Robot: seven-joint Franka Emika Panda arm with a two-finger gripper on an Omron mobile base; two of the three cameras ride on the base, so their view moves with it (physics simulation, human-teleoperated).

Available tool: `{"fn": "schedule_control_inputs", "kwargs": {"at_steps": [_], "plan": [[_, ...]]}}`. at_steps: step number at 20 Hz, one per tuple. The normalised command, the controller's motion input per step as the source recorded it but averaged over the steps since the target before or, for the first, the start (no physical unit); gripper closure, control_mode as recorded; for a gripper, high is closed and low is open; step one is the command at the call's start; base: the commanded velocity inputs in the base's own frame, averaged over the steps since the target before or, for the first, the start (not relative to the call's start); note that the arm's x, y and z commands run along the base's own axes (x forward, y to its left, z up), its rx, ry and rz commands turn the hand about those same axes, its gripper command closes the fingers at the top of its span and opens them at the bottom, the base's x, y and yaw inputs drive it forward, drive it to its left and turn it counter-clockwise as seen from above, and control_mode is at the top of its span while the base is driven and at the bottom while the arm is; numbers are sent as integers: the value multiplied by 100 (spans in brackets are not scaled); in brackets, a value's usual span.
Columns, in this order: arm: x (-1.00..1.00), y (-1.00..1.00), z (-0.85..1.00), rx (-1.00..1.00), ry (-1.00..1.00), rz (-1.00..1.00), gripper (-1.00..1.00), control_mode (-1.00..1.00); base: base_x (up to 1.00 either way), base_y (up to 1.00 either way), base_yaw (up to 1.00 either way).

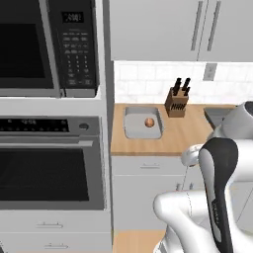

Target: Place one onion and one steak in each tupperware on the nearby counter, to pack two identical lunches.

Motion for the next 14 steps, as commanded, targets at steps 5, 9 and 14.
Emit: {"fn": "schedule_control_inputs", "kwargs": {"at_steps": [5, 9, 14], "plan": [[0, 0, 0, 0, 0, 0, -100, 100, -48, 97, 66], [0, 0, 0, 0, 0, 0, -100, 100, -86, 100, 58], [0, 0, 0, 0, 0, 0, -100, 100, -66, 100, 43]]}}
